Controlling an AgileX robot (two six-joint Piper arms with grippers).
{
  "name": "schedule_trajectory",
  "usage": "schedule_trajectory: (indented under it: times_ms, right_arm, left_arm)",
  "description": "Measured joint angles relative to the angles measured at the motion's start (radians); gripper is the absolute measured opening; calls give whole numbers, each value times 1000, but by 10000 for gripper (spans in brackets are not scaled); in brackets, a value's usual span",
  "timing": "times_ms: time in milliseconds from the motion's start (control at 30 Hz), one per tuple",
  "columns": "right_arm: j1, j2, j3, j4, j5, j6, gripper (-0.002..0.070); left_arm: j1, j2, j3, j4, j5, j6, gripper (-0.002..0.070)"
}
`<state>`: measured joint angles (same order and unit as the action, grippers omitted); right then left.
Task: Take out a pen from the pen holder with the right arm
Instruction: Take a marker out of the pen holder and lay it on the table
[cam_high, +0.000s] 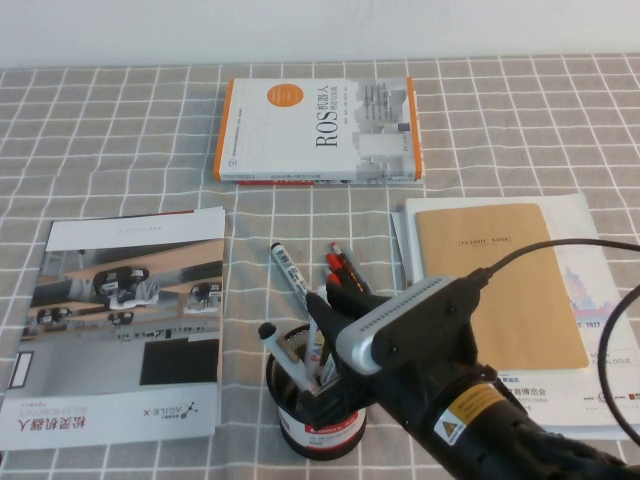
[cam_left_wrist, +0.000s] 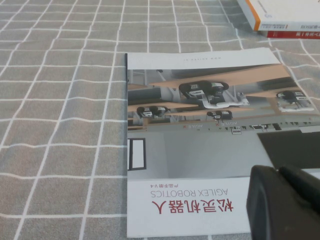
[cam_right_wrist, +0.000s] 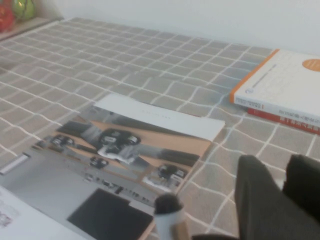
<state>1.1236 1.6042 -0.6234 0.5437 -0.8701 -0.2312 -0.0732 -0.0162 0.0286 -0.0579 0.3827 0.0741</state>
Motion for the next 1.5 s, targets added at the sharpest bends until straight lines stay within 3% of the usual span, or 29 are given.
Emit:
schedule_trajectory:
  times_ms: [433,600,733,833,1000,1100,1333,1433,1500]
  right_arm:
    - [0,-240,0,8,160,-73,73]
    - [0,-337,-56,99,301,-229,73]
    - [0,-395,-136,327,405,-500,73]
    - [0,-418,-200,613,421,-782,73]
    - [0,-425,-281,1034,328,-1279,73]
    - [0,-425,-296,1157,270,-1434,72]
    - [-78,-425,-303,1194,360,-1509,72]
    - [-194,-419,-302,1085,507,-1389,72]
    - [-301,-406,-304,930,657,-1211,72]
  left_arm:
    - [0,0,0,0,0,0,-3]
    - [0,0,0,0,0,0,-3]
    - [0,0,0,0,0,0,-3]
    - [0,0,0,0,0,0,-3]
    - [0,0,0,0,0,0,-3]
    - [0,0,0,0,0,0,-3]
    - [0,0,0,0,0,0,-3]
    - [0,0,0,0,0,0,-3]
    - [0,0,0,0,0,0,-3]
